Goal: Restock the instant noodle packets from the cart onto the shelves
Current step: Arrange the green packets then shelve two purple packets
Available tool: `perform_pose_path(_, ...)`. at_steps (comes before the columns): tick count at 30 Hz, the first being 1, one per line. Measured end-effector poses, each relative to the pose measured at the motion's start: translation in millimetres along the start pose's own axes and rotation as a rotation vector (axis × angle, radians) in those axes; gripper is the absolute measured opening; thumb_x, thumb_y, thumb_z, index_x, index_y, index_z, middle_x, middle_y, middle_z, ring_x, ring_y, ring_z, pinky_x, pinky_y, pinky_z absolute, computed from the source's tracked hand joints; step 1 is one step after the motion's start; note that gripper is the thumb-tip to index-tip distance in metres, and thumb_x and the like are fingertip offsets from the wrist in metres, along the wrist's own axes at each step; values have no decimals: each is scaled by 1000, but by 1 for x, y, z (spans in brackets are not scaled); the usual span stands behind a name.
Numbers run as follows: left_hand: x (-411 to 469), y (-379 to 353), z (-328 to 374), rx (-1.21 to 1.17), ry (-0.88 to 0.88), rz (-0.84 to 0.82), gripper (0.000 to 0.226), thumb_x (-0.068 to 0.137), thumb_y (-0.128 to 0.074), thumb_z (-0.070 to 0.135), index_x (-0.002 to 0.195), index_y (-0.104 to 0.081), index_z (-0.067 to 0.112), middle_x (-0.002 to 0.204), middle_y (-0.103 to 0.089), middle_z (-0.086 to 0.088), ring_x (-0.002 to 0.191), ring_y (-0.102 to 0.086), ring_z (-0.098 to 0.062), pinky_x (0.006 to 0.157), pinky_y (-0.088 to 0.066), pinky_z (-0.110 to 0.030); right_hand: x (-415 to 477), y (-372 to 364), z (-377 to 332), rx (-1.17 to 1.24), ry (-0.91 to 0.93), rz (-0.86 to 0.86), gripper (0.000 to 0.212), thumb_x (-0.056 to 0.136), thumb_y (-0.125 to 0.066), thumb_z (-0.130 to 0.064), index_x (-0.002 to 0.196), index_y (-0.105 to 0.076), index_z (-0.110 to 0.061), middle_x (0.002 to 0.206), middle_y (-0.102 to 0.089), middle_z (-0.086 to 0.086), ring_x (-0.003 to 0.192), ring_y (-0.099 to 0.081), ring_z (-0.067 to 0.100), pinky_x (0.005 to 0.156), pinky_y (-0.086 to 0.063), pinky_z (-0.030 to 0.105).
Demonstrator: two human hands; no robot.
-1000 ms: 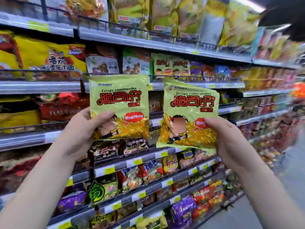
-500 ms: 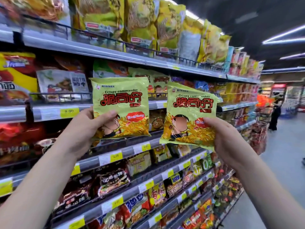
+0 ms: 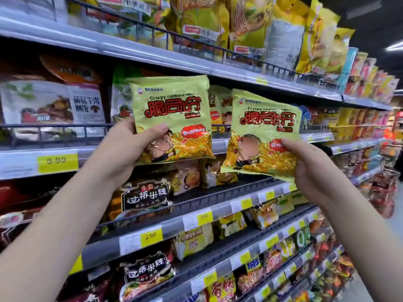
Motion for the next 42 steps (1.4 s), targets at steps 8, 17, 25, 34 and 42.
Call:
perform_pose_path(8, 38, -37, -5, 136, -19, 188, 41, 75, -81, 29, 111, -68, 16, 96, -80, -1, 84, -77, -15, 76, -58, -31, 124, 42, 38, 57, -35, -138, 19, 100, -57, -24, 105, -72, -13, 94, -78, 0, 83, -72, 14, 89, -54, 33)
perform_pose_path(17, 62, -68, 9, 205, -63, 321, 32, 72, -75, 23, 102, -71, 14, 87, -80, 1, 68, -74, -7, 56, -58, -20, 211, 63, 51, 144, -69, -338, 18, 98, -59, -23, 103, -73, -12, 95, -80, 2, 82, -76, 13, 78, -62, 29)
perform_pose_path(25, 45, -71, 9, 276, -2, 386, 40, 79, -74, 19, 114, -68, 1, 101, -78, -11, 73, -74, -14, 70, -63, -25, 253, 43, 51, 257, -85, -425, 26, 96, -62, -22, 115, -69, -5, 108, -79, 9, 91, -77, 18, 82, -63, 35)
perform_pose_path(34, 32, -59, 14, 260, 38, 426, 39, 79, -73, 18, 114, -67, 3, 96, -79, -10, 71, -76, -14, 61, -61, -23, 270, 16, 32, 201, -54, -482, 51, 89, -66, -23, 133, -59, 4, 105, -77, 10, 85, -77, 18, 68, -62, 30)
perform_pose_path(42, 33, -63, 11, 247, 21, 436, 28, 80, -75, 18, 103, -66, 6, 80, -79, -4, 66, -74, -11, 55, -56, -19, 277, 2, 24, 121, -9, -485, 37, 98, -62, -12, 131, -56, 1, 110, -75, 10, 88, -75, 17, 73, -64, 31)
Point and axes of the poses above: each hand's wrist, its own x-axis towards the middle knuckle, its own y-axis out of the back of the hand, z = x × y, the point moved 10 cm from there along x, towards the middle knuckle
